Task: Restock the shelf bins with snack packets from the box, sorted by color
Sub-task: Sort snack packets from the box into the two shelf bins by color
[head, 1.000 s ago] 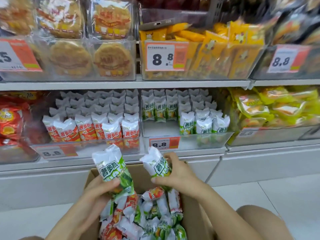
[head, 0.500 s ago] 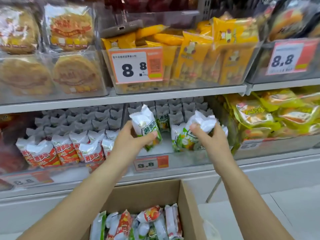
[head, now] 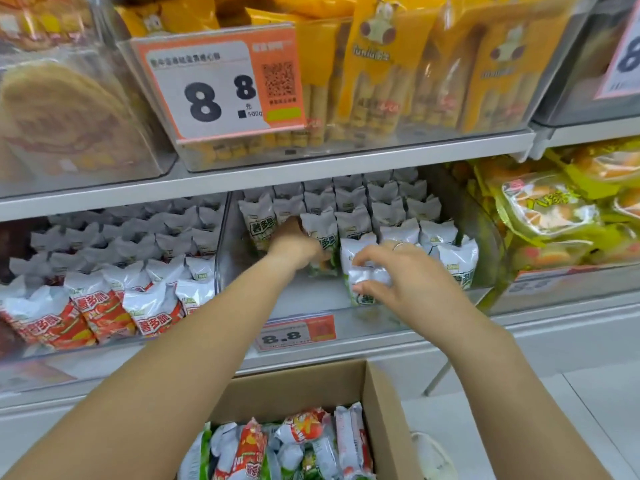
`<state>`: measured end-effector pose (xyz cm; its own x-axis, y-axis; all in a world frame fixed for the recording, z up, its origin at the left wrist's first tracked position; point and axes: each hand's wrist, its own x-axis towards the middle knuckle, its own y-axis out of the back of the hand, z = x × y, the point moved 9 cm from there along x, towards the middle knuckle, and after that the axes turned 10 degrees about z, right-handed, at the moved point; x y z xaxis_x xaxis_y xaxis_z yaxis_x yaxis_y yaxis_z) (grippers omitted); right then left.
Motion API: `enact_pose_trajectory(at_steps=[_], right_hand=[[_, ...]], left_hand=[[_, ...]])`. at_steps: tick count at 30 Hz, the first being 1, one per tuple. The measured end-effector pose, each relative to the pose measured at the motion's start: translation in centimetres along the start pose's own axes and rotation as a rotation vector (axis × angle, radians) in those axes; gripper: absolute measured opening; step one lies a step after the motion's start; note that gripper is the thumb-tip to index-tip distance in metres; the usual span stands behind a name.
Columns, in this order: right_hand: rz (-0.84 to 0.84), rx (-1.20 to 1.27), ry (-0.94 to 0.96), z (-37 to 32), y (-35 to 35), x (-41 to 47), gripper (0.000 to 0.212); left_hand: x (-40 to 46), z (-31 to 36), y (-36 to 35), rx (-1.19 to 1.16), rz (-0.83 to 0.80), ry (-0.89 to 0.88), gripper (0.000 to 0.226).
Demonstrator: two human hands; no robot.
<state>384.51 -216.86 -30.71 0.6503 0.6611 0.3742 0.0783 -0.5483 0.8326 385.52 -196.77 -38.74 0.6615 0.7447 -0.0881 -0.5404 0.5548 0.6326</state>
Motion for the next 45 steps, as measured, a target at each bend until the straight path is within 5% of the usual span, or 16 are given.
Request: enact_pose_trajectory(at_steps=[4,9,15,20,29,36,41,43,45], right_hand=[[-0.006,-0.163,0.07,-0.5,-1.0,0.1,0.029],[0.186,-0.199,0.108,0.2,-0.2,-0.1,0.024],[0.178,-0.301,0.12,-0.5,-1.5,-0.3,0.021],[0.193,-0.233,0.041,-0.1,-1.0,0.0,0.036],[0.328,-0.13,0.088,-1.3,0.5,-0.6,0.025],[0.416,-0.021,0.157,-3.8,2.1,-3.2,0.031],[0.229,-0.043,0.279,-8.1,-1.5,-6.4,0.031],[-0.021,-0.114,0.355,-10.3,-5.3,-8.4,0.031],[-0.354,-0.186,0.359,-10.8,-10.4,-11.5,0.029]], left_hand=[[0.4,-1.3,-1.1,-0.022,0.075,-0.008,0.044],[-0.3,-0.5,-0.4,-0.048,0.192,-0.172,0.047],[-1.1,0.3,-0.8,0.117,0.158,-0.271,0.055],[-1.7,0.4,-0.5,0.042,0.181,-0.21,0.064],[-1.9,0.3,-0.2,0.021,0.152,-0.183,0.067],[-7.7,2.2,6.3,-0.222,0.305,-0.262,0.03],[-17.8,1.2,8.9,-0.033,0.289,-0.723,0.019],[-20.3,-1.4,8.8,0.134,0.252,-0.866,0.021],[-21.2,-6.1,8.4,0.212,0.142,-0.787,0.023]])
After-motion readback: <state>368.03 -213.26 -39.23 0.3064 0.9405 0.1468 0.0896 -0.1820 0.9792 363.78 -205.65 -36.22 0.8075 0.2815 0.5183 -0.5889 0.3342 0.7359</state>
